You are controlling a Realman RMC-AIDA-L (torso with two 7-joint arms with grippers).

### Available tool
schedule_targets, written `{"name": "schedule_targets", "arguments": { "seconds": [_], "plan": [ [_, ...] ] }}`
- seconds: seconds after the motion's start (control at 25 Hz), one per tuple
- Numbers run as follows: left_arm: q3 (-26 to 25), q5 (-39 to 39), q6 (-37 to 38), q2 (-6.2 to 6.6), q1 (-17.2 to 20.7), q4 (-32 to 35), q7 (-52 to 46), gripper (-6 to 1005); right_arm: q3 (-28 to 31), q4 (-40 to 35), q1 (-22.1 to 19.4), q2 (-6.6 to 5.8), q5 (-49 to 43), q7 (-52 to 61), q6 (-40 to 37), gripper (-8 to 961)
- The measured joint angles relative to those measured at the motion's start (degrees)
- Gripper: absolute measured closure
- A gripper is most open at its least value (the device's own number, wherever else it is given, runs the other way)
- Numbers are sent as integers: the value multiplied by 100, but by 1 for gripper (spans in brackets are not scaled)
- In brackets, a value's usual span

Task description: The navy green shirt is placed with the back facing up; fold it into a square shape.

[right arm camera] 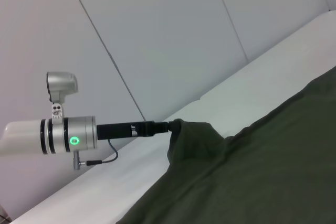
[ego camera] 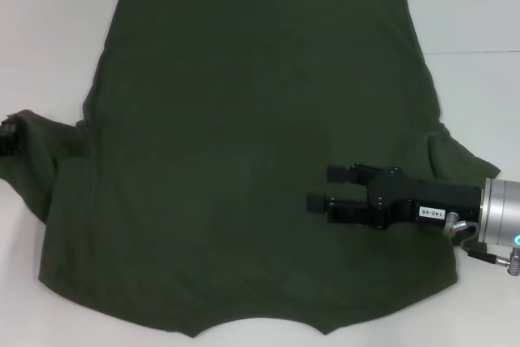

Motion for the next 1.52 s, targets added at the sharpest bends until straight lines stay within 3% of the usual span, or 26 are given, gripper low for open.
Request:
{"name": "schedule_targets", "arguments": {
  "seconds": [0.28, 0.88, 1.0, 1.28, 1.52],
  "plan": [
    [4, 0, -139, 29, -45, 91, 25, 1000, 0, 21, -5, 0, 0, -1, 56, 39],
    [27, -6, -142, -41, -17, 167, 55, 999, 0, 22, -1, 0, 7, -2, 95, 39],
    [108, 3, 209, -86, 91, 213, -138, 999, 0, 22, 0, 0, 9, -1, 110, 39],
    [229, 8, 1718, -41, 242, 247, -659, 999, 0, 22, 0, 0, 9, -1, 131, 39],
    [284, -5, 2279, -110, 183, 245, -772, 1000, 0, 22, 0, 0, 9, -8, 142, 39]
  ]
}}
